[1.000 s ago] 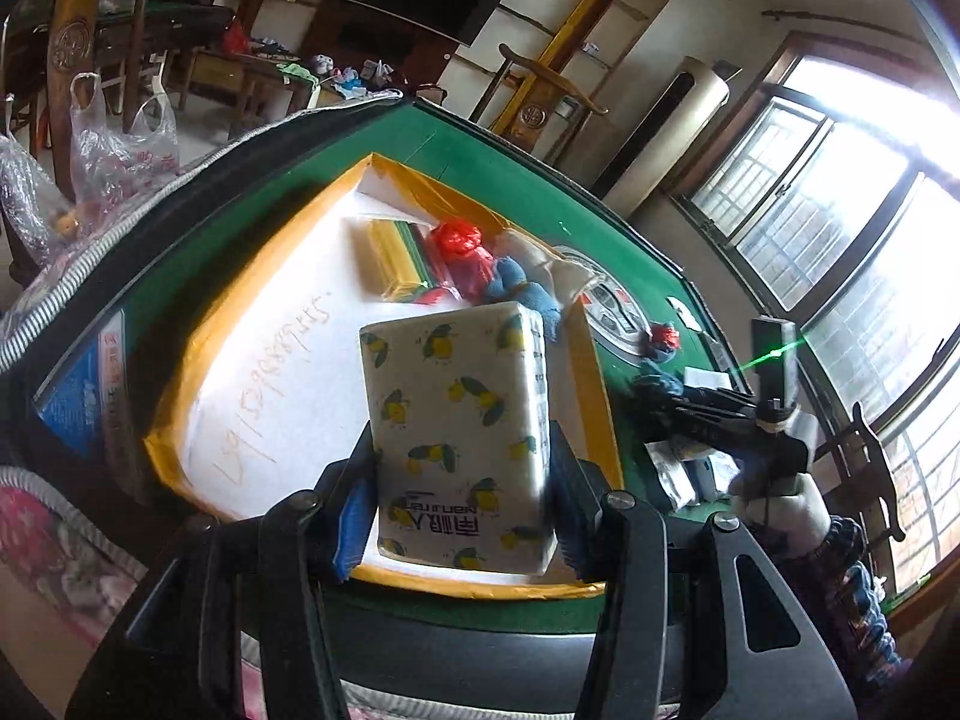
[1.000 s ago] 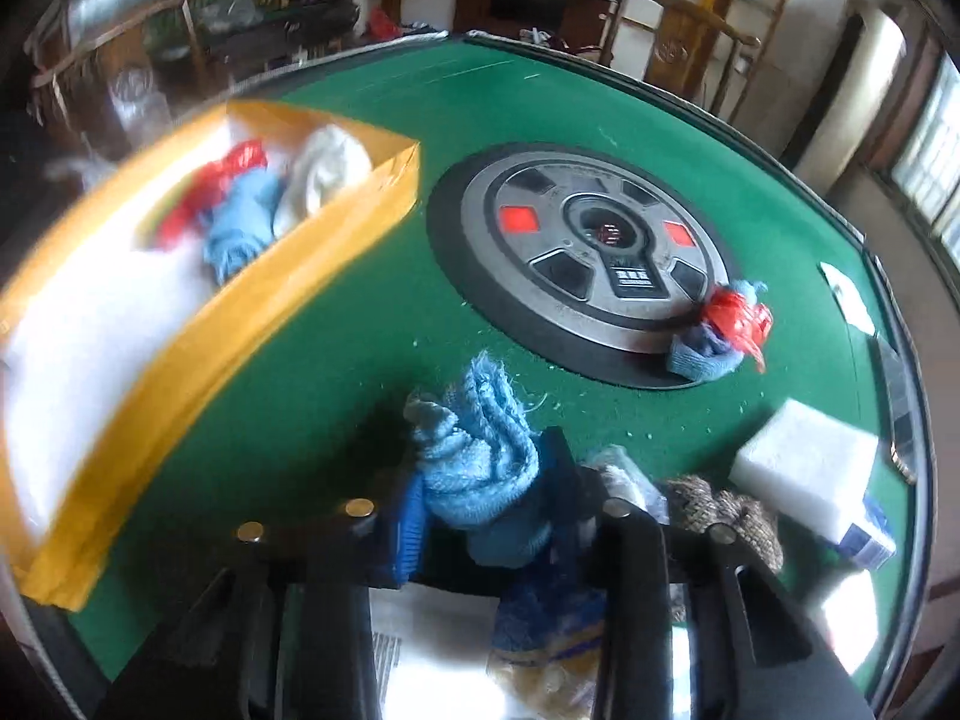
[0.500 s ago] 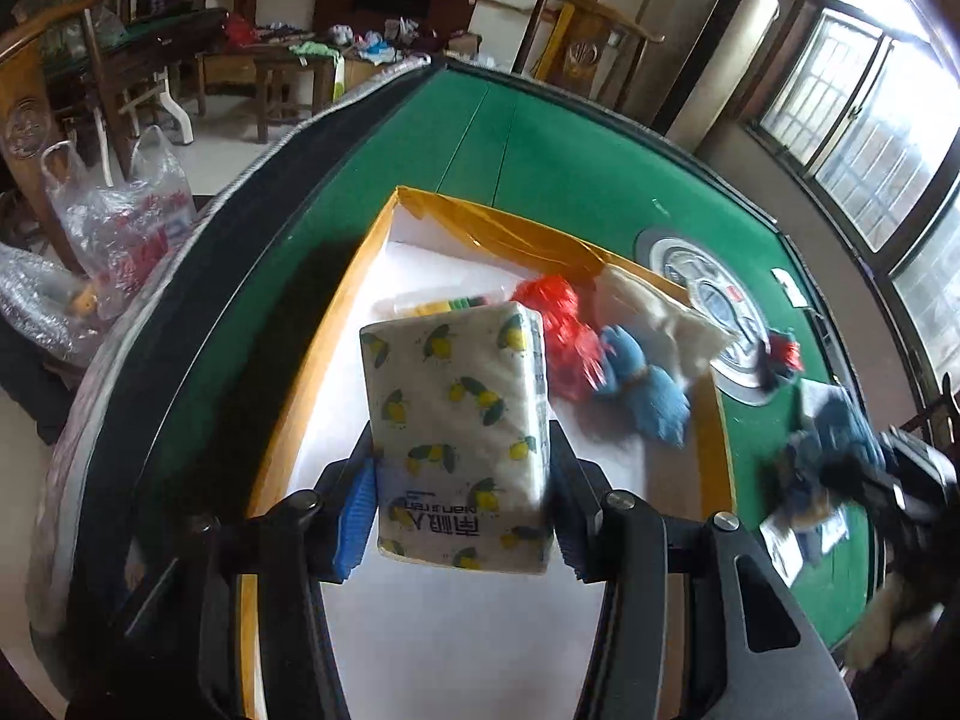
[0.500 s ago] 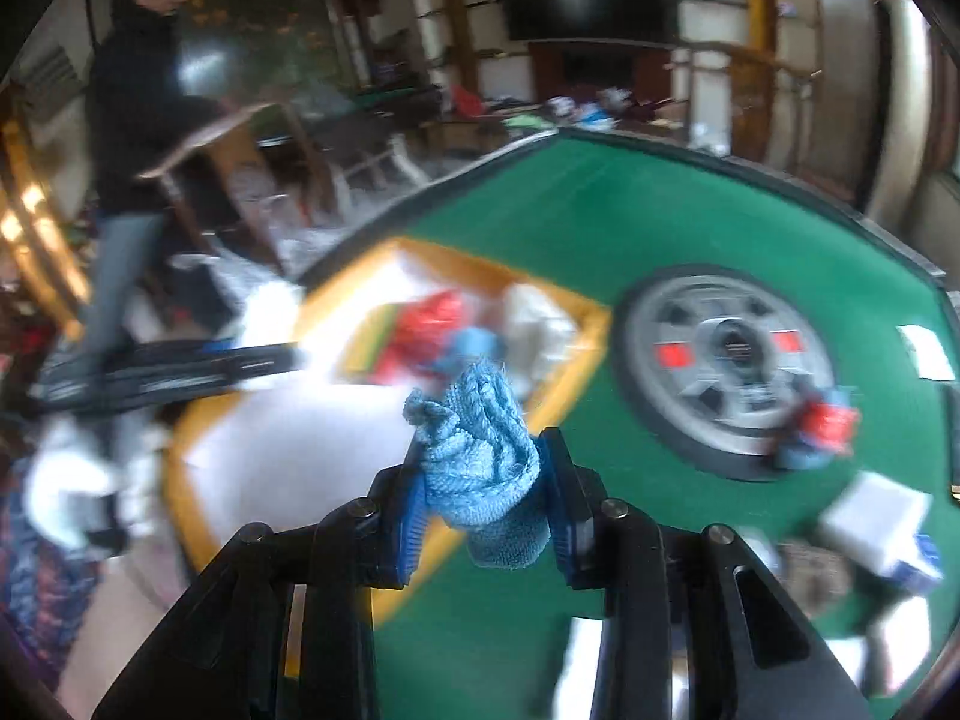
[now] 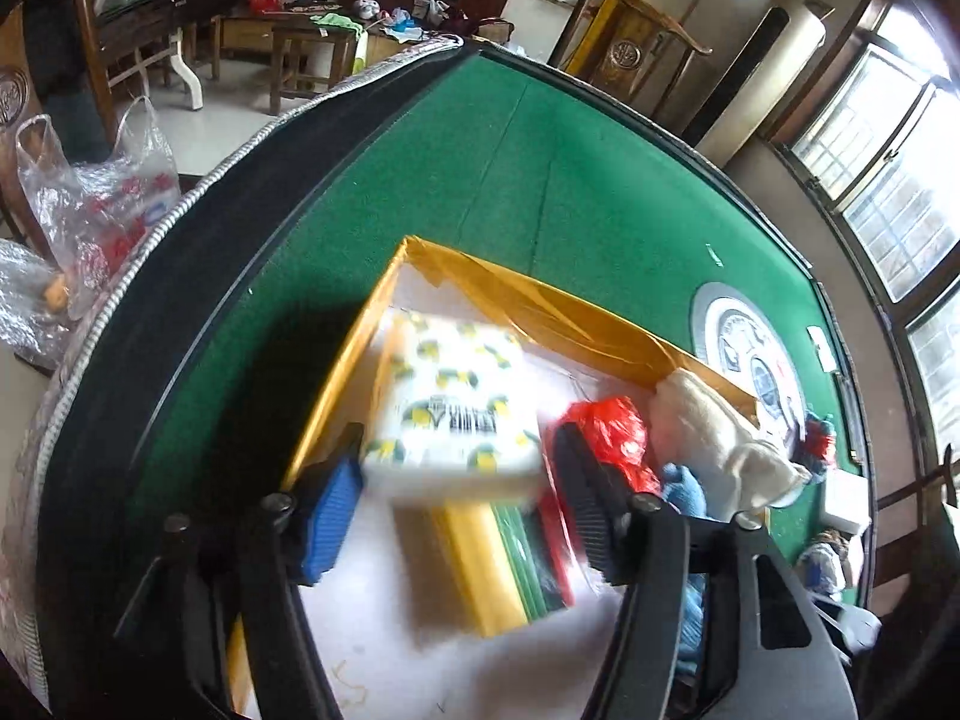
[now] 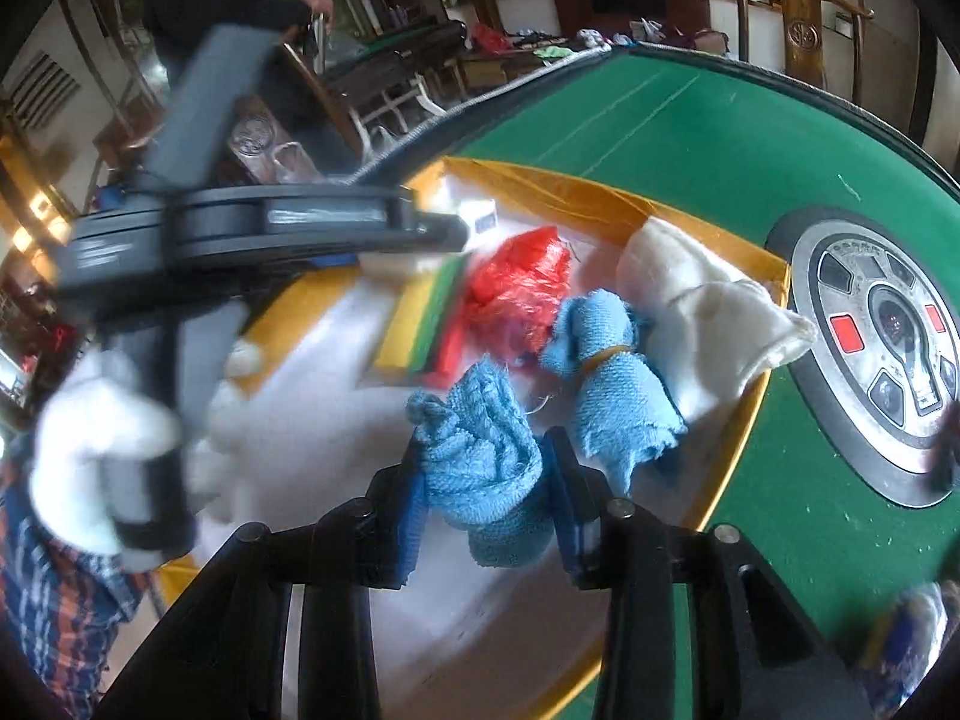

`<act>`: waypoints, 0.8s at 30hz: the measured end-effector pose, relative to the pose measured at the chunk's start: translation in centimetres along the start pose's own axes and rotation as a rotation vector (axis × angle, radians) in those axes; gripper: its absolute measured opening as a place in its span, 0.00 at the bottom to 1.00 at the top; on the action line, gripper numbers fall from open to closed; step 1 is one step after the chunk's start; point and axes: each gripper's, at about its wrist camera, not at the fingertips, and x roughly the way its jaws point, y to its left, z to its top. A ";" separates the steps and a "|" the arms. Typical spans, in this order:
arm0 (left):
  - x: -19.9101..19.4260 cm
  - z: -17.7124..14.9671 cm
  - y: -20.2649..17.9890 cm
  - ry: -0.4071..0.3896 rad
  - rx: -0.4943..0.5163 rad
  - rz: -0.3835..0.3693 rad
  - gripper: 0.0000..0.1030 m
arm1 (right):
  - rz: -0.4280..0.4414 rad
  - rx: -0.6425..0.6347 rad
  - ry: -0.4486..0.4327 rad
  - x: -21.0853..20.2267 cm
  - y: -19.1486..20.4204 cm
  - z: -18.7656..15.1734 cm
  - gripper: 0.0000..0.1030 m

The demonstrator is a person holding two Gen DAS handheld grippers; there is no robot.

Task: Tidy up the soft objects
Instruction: 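Carry the tissue pack and blue towel into the yellow box and release, then move both open grippers back toward the remaining items on the table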

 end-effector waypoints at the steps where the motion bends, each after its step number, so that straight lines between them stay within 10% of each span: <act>1: -0.4 -0.1 0.2 0.001 -0.006 -0.011 0.62 | -0.005 0.008 0.001 0.2 -0.1 0.0 0.41; 24: -13.6 -9.8 -7.8 -0.189 0.086 -0.241 0.68 | -0.154 0.111 -0.348 -15.7 -7.0 -8.4 0.61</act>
